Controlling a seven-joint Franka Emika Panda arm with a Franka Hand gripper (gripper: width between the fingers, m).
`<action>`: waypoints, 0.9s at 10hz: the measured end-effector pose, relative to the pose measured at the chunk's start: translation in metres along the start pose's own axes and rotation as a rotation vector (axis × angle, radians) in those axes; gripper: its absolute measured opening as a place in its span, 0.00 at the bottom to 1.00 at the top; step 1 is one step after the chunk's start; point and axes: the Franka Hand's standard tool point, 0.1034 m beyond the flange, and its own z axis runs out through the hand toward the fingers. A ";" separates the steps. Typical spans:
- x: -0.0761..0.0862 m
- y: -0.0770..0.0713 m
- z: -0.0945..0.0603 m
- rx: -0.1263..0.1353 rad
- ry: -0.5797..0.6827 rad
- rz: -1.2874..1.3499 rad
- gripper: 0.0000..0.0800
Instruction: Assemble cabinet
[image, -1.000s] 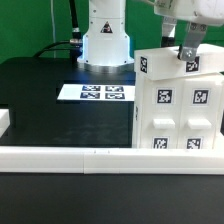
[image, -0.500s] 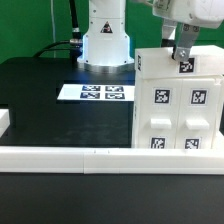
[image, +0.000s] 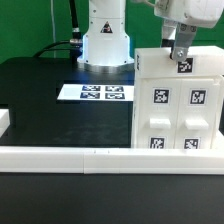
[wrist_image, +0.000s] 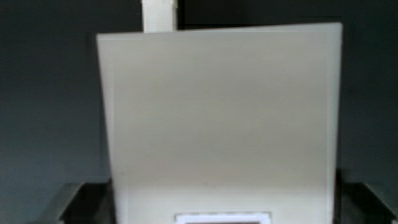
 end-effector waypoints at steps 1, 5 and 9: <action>0.000 0.000 0.000 0.001 0.000 0.097 0.70; 0.001 -0.003 0.000 0.002 0.000 0.387 0.70; 0.004 -0.005 -0.001 0.016 0.008 0.845 0.70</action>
Offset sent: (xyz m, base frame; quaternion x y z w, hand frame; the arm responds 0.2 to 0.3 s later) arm 0.0000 0.0000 0.0000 0.0000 0.0000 0.1938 0.9810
